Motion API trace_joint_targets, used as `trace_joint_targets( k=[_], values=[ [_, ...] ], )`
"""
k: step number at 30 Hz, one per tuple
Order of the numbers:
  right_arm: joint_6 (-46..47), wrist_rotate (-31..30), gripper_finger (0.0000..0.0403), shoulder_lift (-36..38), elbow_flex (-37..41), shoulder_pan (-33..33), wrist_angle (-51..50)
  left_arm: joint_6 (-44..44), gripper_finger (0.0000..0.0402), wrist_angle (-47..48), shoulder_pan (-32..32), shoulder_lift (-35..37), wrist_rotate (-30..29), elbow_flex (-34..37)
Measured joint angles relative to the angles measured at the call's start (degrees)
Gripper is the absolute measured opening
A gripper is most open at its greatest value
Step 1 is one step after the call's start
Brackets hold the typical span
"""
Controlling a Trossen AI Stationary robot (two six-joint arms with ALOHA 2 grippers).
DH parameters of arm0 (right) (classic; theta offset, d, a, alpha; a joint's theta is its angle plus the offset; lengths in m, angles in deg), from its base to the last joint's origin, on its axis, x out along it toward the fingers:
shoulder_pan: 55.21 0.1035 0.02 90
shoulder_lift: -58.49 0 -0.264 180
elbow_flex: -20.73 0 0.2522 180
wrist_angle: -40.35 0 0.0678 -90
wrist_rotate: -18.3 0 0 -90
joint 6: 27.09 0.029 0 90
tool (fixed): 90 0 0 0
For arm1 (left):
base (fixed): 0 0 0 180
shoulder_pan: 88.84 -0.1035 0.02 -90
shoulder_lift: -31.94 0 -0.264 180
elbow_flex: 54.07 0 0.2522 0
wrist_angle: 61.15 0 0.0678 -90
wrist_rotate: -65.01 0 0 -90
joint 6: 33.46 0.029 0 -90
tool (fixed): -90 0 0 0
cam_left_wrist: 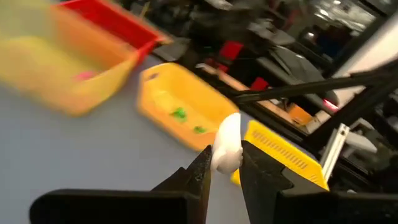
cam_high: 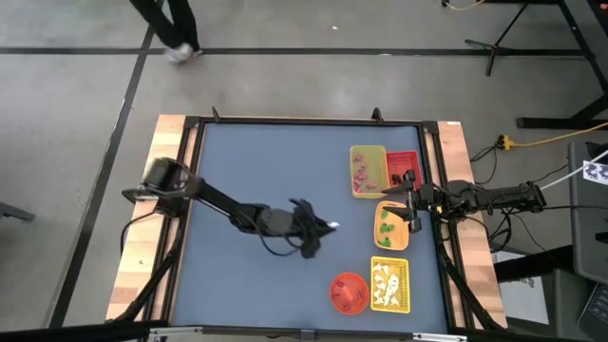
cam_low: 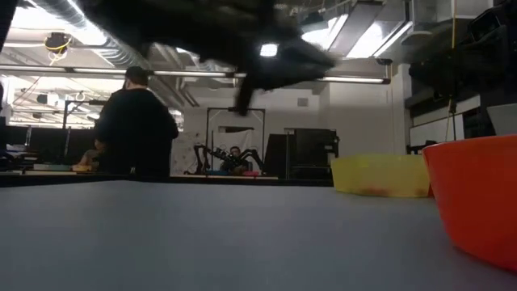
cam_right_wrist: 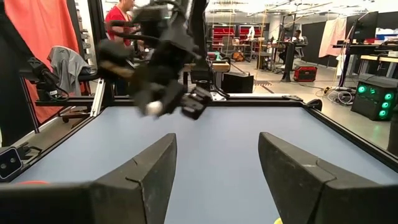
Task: Sort Halloween decoration
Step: Put the white ghost toy into the yellow box
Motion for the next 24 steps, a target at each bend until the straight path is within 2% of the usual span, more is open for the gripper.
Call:
trace_joint_targets(
  k=[15, 20, 24],
  values=[
    [0.0, 0.0, 0.0225, 0.0, 0.0, -0.02, 0.0, 15.86, 0.0059, 0.51, 5.04, -27.8, 0.6, -38.97],
    [0.0, 0.0, 0.0225, 0.0, 0.0, 0.0, 0.02, 17.0, 0.0059, 0.74, 5.31, -35.02, 0.88, -48.59],
    [0.0, 0.0, 0.0225, 0.0, 0.0, -0.01, 0.02, 16.99, 0.0059, 1.34, 5.24, -37.88, 5.16, -52.28]
  ],
)
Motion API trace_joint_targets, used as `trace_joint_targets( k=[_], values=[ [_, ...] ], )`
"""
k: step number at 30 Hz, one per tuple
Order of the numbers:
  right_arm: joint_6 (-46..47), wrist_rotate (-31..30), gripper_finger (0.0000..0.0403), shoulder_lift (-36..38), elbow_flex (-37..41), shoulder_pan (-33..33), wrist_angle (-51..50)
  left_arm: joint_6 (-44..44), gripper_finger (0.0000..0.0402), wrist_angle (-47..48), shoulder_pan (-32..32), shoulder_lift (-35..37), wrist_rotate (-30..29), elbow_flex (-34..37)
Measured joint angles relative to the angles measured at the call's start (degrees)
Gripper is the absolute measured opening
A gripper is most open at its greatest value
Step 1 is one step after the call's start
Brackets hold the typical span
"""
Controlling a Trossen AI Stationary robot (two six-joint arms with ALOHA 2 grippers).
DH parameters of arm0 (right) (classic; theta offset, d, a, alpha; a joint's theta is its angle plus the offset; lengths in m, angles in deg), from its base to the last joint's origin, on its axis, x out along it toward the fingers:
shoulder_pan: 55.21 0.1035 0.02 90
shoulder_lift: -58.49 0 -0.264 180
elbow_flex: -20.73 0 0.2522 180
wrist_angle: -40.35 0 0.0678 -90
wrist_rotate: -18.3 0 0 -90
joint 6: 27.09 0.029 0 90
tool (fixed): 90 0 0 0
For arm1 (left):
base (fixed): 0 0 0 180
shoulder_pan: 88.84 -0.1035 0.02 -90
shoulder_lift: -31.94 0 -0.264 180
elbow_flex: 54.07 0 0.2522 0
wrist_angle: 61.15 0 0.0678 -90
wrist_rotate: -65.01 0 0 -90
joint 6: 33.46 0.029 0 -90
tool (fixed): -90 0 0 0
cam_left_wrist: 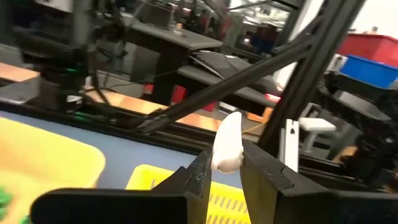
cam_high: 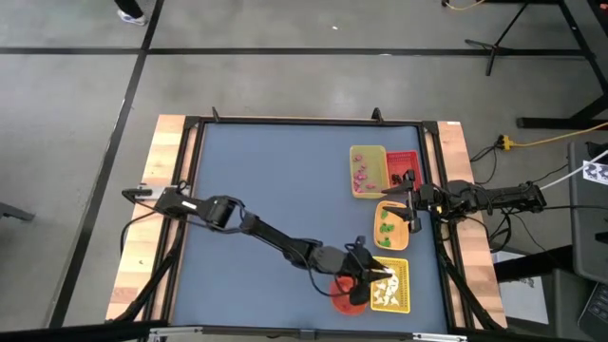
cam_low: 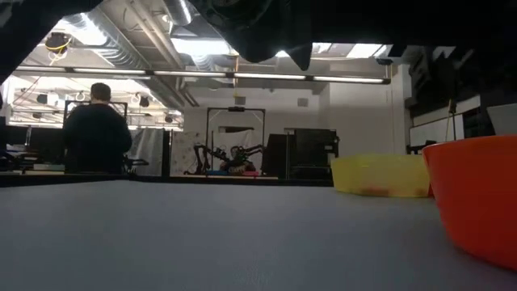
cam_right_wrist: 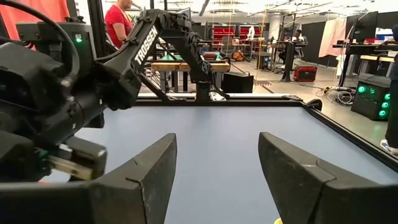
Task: Sort Halloween decoration
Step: Put the white ghost toy into the yellow box, then return to Home Position
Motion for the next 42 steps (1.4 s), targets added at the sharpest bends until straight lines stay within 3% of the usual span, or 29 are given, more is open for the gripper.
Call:
trace_joint_targets(
  k=[8, 18, 23, 28, 31, 36, 39, 42],
  values=[
    [0.0, 0.0, 0.0225, 0.0, 0.0, -0.01, 0.0, -0.53, 0.0064, 0.25, -0.17, -0.22, 1.21, -0.51],
    [0.0, 0.0, 0.0225, 0.0, 0.0, 0.01, 0.0, -0.64, 0.0146, 0.5, -0.22, -0.22, 0.74, -0.51],
    [0.0, 0.0, 0.0225, 0.0, 0.0, 0.01, 0.0, 1.22, 0.0157, 0.57, -0.74, -0.22, -0.3, -0.52],
    [0.02, 0.9, 0.0225, 0.02, 0.0, -0.01, -0.07, 7.94, 0.013, 4.86, -2.11, 4.01, 2.69, -0.49],
    [0.02, 4.02, 0.0225, 0.02, 0.0, -0.01, -0.63, 13.33, 0.0102, 15.5, -2.88, 10.4, 3.41, -0.52],
    [0.28, 5.59, 0.0225, 0.02, 0.02, -0.01, -0.72, 14.6, 0.0041, 36.78, -4.23, 21.26, 3.3, -0.56],
    [0.31, 5.49, 0.0225, 0.02, 0.04, -0.01, -0.59, 16.71, 0.0008, 43.62, -4.98, 27.13, 3.27, -0.56],
    [0.5, 5.49, 0.0225, 0.02, 0.04, -0.01, -0.6, 21.05, 0.0005, 46.71, -5.48, 32.01, 4.17, -0.56]
  ],
)
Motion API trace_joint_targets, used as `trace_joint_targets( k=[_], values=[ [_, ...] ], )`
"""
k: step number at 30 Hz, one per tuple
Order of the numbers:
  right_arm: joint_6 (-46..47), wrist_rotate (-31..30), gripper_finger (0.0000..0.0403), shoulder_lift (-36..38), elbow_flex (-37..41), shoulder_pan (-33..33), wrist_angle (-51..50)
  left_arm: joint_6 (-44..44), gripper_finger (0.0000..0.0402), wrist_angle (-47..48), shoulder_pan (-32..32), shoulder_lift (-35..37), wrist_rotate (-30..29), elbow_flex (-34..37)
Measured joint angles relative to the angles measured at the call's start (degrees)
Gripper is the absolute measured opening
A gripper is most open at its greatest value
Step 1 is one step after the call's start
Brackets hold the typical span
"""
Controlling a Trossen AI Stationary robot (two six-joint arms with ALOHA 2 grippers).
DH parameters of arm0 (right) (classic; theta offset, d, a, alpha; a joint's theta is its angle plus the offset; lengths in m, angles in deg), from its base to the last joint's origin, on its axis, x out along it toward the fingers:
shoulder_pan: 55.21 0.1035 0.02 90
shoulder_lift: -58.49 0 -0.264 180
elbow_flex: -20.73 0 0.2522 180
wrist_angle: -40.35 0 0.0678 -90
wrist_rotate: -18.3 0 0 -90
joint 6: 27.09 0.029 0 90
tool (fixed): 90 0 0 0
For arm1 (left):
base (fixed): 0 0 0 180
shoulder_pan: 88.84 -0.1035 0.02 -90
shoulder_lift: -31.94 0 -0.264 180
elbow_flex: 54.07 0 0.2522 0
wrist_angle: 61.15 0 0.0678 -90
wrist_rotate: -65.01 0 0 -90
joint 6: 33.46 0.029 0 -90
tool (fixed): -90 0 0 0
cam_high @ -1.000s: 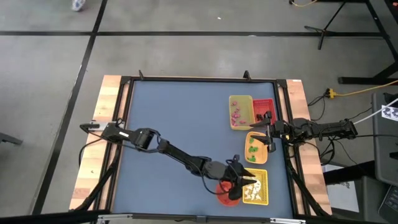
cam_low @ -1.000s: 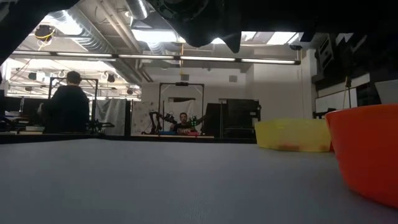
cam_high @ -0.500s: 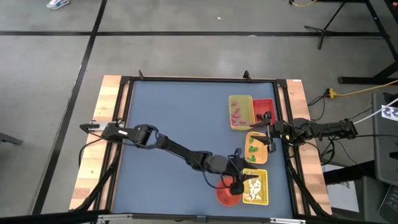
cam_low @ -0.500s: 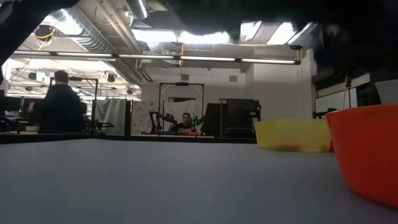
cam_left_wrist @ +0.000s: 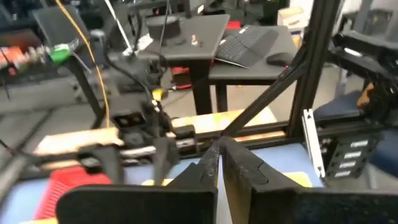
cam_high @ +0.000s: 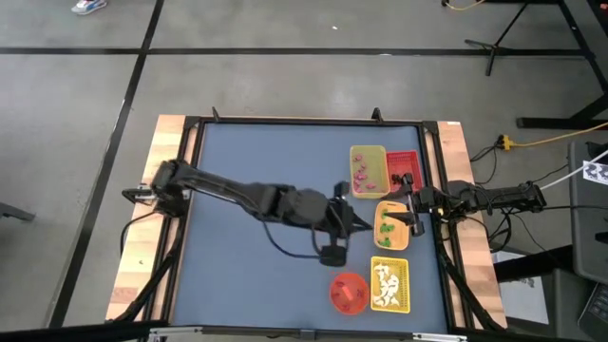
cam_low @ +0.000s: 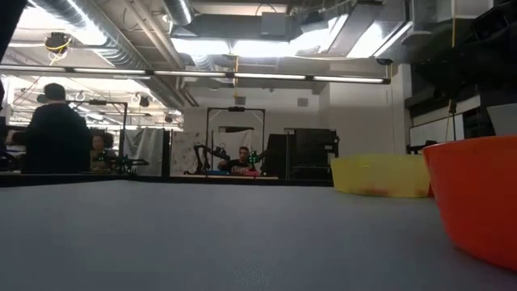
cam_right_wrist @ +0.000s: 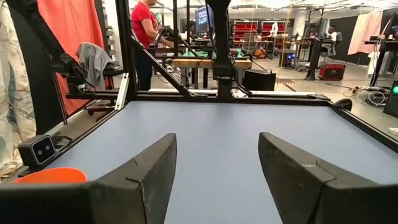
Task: Sort Halloween decoration
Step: Return to Home Position
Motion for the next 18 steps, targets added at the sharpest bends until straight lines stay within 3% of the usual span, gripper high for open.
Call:
trace_joint_targets(
  k=[5, 8, 13, 18],
  values=[
    [1.23, 0.05, 0.0225, 0.0, 0.0, 0.0, 0.04, 5.73, 0.0002, 8.24, -1.29, 6.65, -0.19, 1.51],
    [1.55, 0.06, 0.0225, 0.02, 0.0, 0.0, -0.06, 5.89, 0.0005, 8.27, -2.41, 11.77, -1.63, 8.06],
    [1.82, 0.02, 0.0225, 0.02, 0.0, 0.0, -0.07, 3.27, 0.0001, 0.39, -4.95, 24.55, -1.92, 27.73],
    [1.89, -1.97, 0.0225, 0.02, -0.02, 0.0, 0.13, -1.67, 0.0002, -14.95, -7.17, 39.7, -1.95, 52.24]
  ],
)
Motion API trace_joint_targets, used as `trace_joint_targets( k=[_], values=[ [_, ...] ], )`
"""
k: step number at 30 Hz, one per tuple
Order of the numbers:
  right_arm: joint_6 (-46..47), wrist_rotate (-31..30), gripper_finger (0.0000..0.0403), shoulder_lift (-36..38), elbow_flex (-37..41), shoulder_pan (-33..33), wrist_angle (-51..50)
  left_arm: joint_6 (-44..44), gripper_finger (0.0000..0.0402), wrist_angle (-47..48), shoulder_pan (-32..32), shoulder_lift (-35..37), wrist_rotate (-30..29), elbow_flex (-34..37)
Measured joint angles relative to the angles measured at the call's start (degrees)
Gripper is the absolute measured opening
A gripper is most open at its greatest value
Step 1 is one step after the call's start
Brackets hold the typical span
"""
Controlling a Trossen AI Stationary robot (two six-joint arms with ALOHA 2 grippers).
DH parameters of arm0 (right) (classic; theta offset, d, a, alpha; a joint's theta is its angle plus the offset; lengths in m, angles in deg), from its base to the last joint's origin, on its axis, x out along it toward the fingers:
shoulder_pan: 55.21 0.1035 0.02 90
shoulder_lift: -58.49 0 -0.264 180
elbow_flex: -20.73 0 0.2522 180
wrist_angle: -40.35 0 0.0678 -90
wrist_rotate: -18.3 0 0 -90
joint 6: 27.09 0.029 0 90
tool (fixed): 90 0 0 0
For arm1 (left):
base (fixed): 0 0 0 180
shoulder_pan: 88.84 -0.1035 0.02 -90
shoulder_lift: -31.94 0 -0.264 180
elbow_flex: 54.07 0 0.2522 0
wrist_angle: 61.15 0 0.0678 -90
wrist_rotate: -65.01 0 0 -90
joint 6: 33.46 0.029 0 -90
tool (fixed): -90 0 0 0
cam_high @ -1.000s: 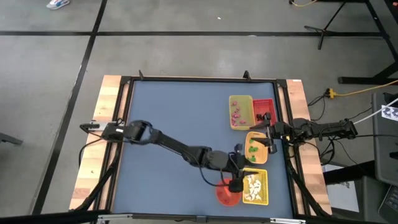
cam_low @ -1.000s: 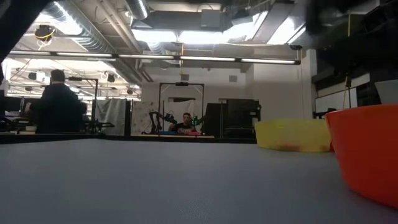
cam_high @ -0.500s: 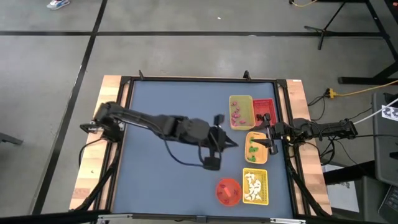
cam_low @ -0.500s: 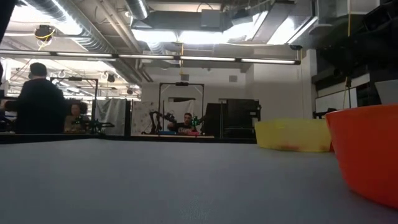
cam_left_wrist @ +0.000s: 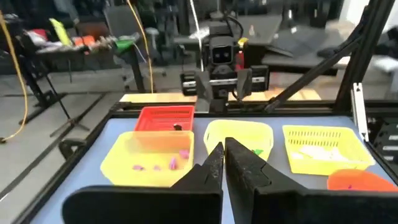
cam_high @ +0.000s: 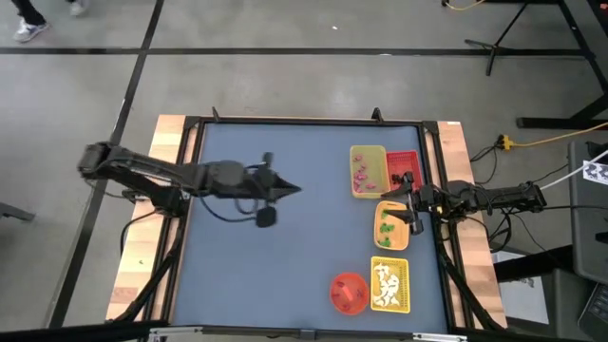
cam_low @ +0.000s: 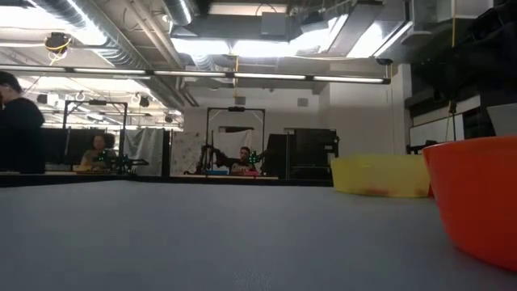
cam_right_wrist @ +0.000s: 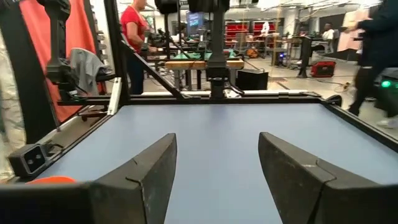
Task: Sort Halloween decoration
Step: Return to Home Position
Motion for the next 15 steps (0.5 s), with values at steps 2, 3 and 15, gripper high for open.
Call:
trace_joint_targets(
  k=[2, 3, 15],
  values=[
    [-0.01, -0.77, 0.0225, -0.01, 0.0, 0.0, 0.15, -0.81, 0.0002, -7.12, -0.73, 5.76, 0.04, 10.1],
    [0.0, -1.02, 0.0225, 0.0, 0.0, 0.0, 0.19, -1.48, 0.0002, -10.77, -1.1, 8.4, 0.06, 14.71],
    [-0.4, -1.04, 0.0225, -0.02, 0.0, -0.02, 0.19, -9.43, 0.0002, -38.88, -11.05, 34.01, 3.04, 54.47]
  ],
)
